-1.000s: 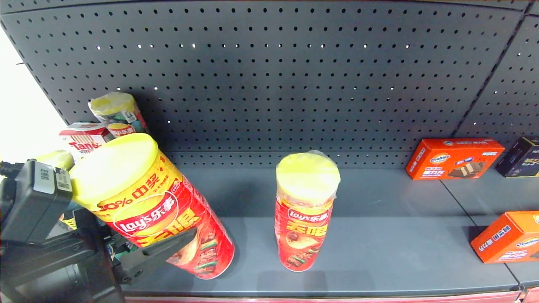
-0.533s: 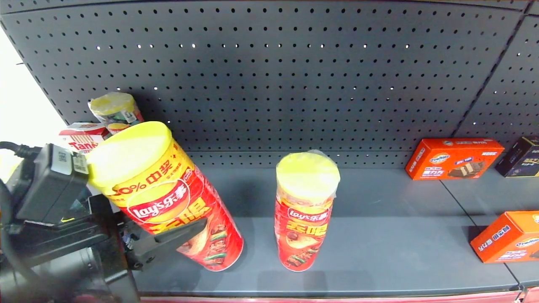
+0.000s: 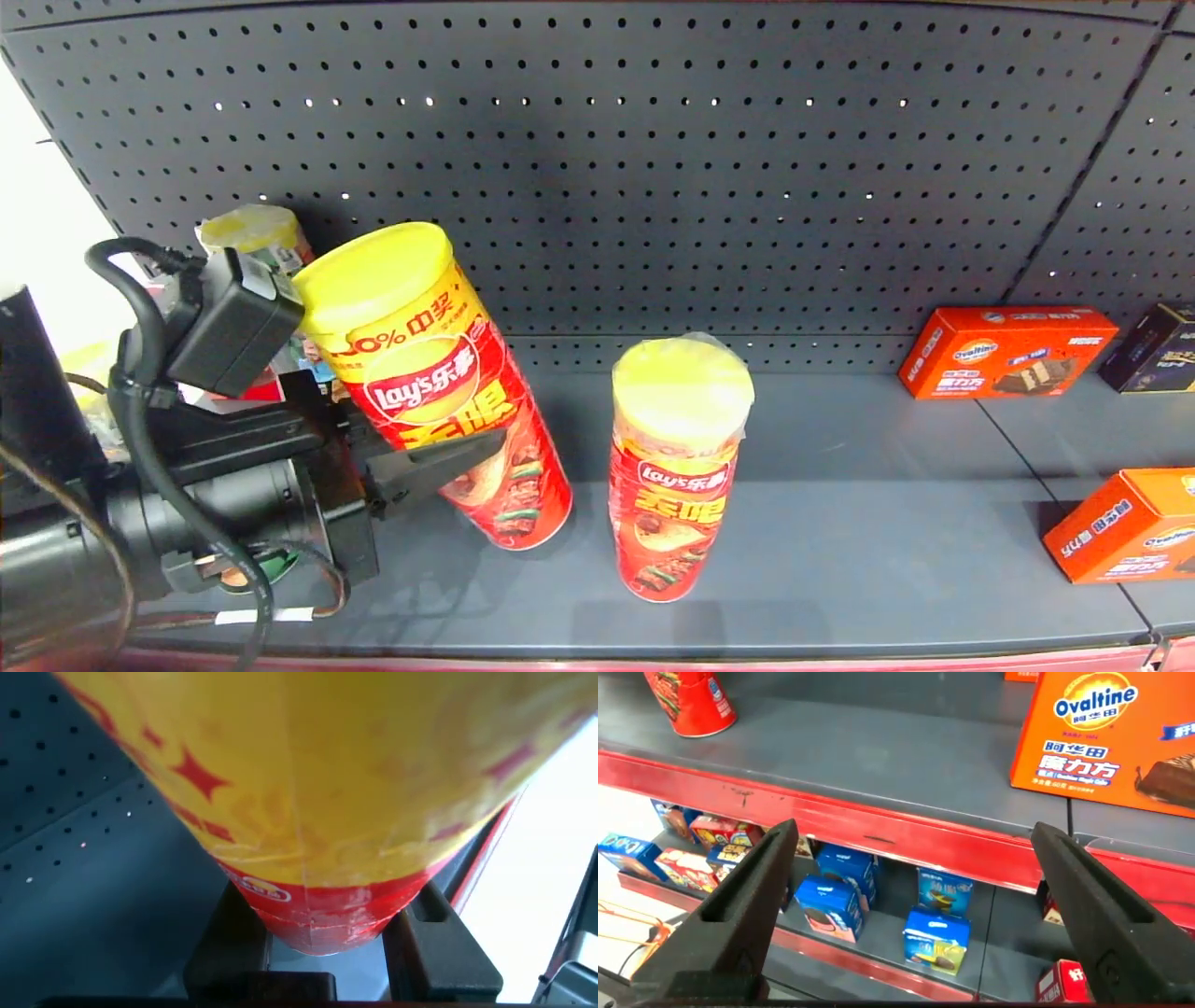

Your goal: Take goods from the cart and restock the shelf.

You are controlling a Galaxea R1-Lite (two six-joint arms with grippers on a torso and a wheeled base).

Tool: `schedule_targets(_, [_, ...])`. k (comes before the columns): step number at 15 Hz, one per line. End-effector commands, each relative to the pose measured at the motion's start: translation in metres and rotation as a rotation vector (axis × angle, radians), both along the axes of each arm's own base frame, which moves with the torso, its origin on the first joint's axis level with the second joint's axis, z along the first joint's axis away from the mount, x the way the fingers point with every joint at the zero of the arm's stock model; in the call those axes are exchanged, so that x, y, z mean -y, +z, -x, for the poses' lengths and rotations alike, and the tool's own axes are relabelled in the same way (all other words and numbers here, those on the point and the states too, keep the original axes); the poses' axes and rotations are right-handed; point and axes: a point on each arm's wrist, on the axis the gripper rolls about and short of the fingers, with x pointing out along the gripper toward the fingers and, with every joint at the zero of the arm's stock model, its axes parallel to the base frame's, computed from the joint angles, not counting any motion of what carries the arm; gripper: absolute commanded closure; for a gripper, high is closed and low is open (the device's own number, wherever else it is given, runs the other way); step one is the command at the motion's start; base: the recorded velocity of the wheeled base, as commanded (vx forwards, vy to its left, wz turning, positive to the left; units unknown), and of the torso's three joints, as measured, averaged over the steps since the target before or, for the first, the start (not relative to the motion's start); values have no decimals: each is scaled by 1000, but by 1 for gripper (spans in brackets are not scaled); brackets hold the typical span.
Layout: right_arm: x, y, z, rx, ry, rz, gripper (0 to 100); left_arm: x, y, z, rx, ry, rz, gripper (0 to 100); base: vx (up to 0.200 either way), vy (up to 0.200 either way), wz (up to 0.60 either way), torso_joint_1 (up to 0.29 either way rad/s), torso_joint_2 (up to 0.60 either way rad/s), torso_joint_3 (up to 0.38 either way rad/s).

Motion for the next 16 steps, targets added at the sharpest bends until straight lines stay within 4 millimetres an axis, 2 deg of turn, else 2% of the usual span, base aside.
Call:
schedule_targets(1, [0,0,0,-1,1,1,0,4,1,-14,-27,-2,-10,100,0,0,0,0,0,0])
schedule_targets(3, [0,0,0,-1,1,1,0,6,10,-33,-82,24,-67,100,0,0,0,0,0,0])
schedule_targets(7, [0,0,0,-1,1,1,0,18,18,-63,-49,20,-100,100,0,0,0,0,0,0])
schedule_targets(10, [0,0,0,-1,1,1,0,27,13,-81,-9,-4,-155,100,0,0,0,0,0,0])
schedule_targets(16, [0,0,0,-1,1,1,0,36,21,-108,-16,-28,-153,100,0,0,0,0,0,0])
